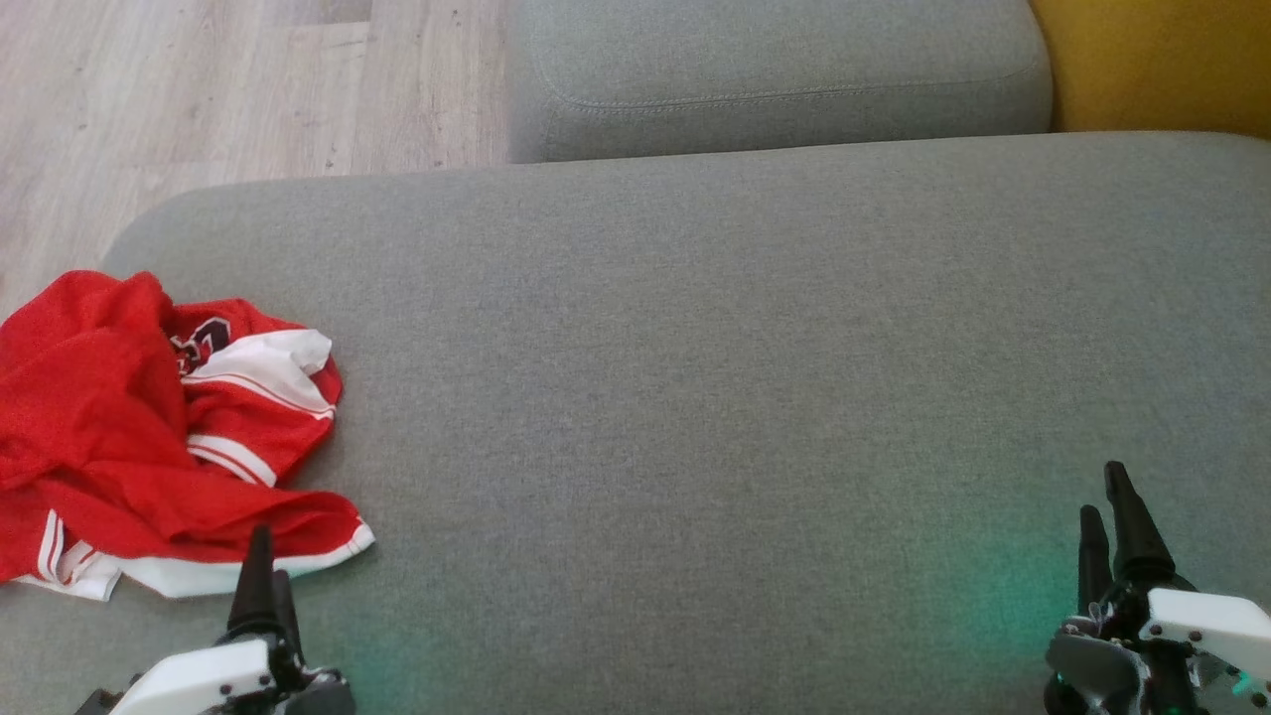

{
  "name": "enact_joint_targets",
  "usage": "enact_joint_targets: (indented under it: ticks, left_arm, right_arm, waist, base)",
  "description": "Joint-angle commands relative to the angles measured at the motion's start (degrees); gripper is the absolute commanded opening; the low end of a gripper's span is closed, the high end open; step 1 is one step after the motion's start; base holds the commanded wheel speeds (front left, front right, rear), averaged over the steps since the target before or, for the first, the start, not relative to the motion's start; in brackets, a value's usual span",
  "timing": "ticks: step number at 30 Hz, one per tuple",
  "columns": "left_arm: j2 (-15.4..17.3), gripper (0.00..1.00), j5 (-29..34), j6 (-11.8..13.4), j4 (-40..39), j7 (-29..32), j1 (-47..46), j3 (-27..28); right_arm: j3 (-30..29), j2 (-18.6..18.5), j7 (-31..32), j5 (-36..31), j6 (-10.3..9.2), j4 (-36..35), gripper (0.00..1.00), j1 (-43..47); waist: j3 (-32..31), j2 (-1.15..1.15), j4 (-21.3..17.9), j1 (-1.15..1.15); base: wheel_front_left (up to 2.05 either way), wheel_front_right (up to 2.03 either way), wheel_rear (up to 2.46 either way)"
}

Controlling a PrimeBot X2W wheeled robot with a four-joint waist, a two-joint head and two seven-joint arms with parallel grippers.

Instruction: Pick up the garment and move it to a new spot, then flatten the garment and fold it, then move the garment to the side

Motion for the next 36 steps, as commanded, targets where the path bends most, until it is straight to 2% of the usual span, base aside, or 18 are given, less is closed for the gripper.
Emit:
enact_joint_targets:
  ticks: [1, 8, 26, 36]
  left_arm:
    - [0.3, 1.0, 0.9, 0.0, -2.4, -0.8, -2.9, -0.5]
    - [0.3, 1.0, 5.2, -0.1, -4.0, -1.8, -3.3, -0.6]
    - [0.2, 1.0, 22.5, -0.1, -9.3, -4.9, -3.3, -3.2]
    - [1.3, 1.0, 32.4, 0.2, -9.5, -6.6, -3.3, -5.2]
  right_arm:
    - [0.5, -0.5, -0.8, -1.0, 0.0, -2.5, 1.0, -2.1]
    - [1.3, -1.2, -2.0, -3.9, 0.0, -3.6, 1.0, -1.8]
    - [4.2, -2.7, -4.5, -19.3, -0.01, -8.4, 1.0, -1.1]
    - [5.8, -3.2, -4.9, -26.7, -0.01, -11.1, 1.0, -0.4]
  waist:
    - [0.0, 0.0, 0.0, 0.0]
    - [0.1, 0.0, -0.2, 0.0]
    - [-0.1, 0.0, -0.9, 0.0]
    - [-0.2, 0.0, -1.2, 0.0]
  base:
    - [0.0, 0.0, 0.0]
    - [0.0, 0.0, 0.0]
    - [0.0, 0.0, 0.0]
    - [0.0, 0.0, 0.0]
